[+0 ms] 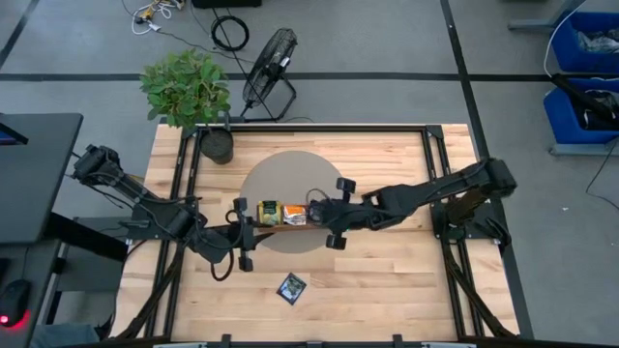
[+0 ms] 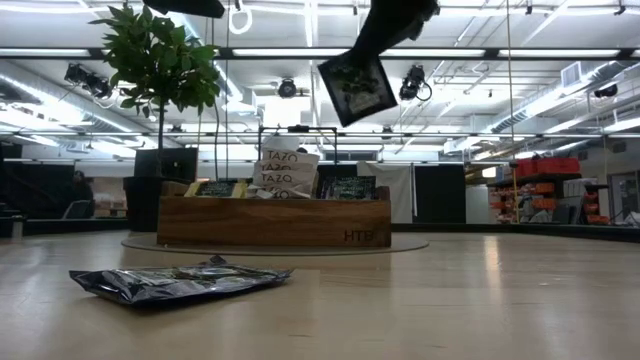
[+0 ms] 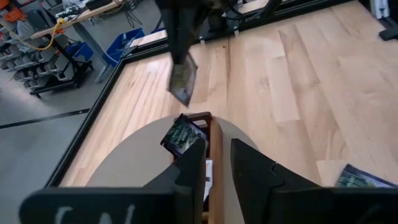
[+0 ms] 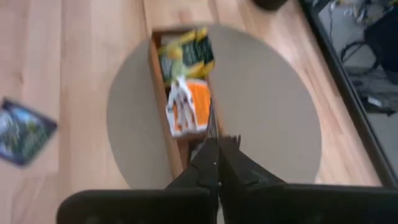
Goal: Pick & Place Tea
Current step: Put the top violet tea bag into the wooden organizer
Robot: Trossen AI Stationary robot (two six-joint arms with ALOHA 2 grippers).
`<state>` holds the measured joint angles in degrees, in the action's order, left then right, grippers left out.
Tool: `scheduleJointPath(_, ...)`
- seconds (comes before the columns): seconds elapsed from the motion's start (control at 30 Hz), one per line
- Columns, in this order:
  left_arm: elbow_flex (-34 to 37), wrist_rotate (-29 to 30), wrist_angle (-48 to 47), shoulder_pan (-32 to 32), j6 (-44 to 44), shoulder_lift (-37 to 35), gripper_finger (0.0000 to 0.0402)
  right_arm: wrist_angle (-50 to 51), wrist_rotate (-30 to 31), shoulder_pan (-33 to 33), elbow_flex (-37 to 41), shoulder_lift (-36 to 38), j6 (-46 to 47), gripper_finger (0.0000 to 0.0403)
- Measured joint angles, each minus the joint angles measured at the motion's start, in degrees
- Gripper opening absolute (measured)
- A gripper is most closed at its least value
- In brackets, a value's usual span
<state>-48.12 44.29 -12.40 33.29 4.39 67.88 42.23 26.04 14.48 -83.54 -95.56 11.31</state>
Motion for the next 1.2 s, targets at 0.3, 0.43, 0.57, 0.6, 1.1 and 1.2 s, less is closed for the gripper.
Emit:
scheduleJointPath(0.3,0.0,0.0,0.8,0.3,1.0,0.0,0.0080,-31.9,-4.5,-1.8,23.9,12.1,-1.4,0.0000)
scheduleJointPath(0.43,0.0,0.0,1.3,0.4,1.0,0.0,0.0080,-42.5,-6.1,-3.9,32.1,13.1,-1.3,0.0000)
scheduleJointPath(0.57,0.0,0.0,1.4,0.3,1.0,0.0,0.0080,-50.3,-8.2,-5.8,36.6,12.4,-1.4,0.0000)
scheduleJointPath(0.6,0.0,0.0,1.4,0.3,1.0,0.0,0.0080,-50.6,-8.5,-6.2,37.5,12.4,-1.5,0.0000)
scheduleJointPath(1.1,0.0,0.0,1.8,0.3,0.9,0.0,0.0080,-56.8,-13.0,-10.3,40.2,8.8,-0.8,0.0000)
scheduleJointPath(1.2,0.0,0.0,1.8,0.3,0.9,0.0,0.0080,-57.5,-13.1,-10.3,40.2,7.8,-0.7,0.0000)
